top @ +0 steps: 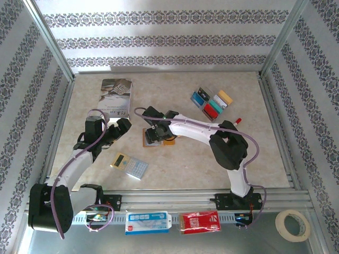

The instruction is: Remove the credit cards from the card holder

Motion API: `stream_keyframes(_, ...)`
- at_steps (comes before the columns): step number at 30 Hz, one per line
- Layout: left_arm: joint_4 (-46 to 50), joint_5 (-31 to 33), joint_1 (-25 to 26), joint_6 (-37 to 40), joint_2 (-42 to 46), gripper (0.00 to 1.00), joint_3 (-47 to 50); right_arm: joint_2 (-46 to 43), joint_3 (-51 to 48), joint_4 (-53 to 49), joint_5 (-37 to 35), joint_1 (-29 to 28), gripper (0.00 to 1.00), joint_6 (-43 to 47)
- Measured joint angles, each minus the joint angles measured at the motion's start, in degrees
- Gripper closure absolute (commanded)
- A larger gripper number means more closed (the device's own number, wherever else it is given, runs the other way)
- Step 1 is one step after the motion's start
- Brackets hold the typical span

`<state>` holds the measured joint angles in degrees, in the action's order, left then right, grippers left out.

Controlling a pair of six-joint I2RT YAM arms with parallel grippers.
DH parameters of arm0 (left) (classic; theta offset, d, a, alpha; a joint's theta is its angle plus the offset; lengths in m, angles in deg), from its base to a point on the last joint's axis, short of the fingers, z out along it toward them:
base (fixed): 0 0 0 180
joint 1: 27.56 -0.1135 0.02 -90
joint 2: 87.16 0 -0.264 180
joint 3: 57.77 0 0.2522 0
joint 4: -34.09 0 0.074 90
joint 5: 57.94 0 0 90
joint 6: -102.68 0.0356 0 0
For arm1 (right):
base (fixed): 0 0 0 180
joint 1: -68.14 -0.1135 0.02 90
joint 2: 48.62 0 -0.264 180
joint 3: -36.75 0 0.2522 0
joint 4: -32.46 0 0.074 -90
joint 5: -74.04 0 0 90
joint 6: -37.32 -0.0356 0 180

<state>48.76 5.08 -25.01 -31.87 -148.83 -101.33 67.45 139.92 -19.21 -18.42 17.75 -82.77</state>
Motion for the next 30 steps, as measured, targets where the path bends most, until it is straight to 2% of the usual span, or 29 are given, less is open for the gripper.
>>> stream_keyframes(9,0.2,-2.5,0.0,2.3,-0.4,0.00,-0.1,3.8,4.3,-2.1,-2.2,0.0,0.37,1.1)
stream_keyframes(17,0.4,-3.7,0.0,4.4,-0.6,0.01,-0.1,6.4,3.9,-3.0,-2.2,0.8,0.39,1.5)
stream_keyframes(24,0.4,-4.6,0.0,5.8,-0.6,0.09,0.1,6.6,1.8,-2.1,-0.9,2.2,0.42,1.3)
stream_keyframes(30,0.3,-5.8,0.0,5.7,-0.8,0.19,1.8,6.0,0.2,-0.4,0.0,2.9,0.49,1.3)
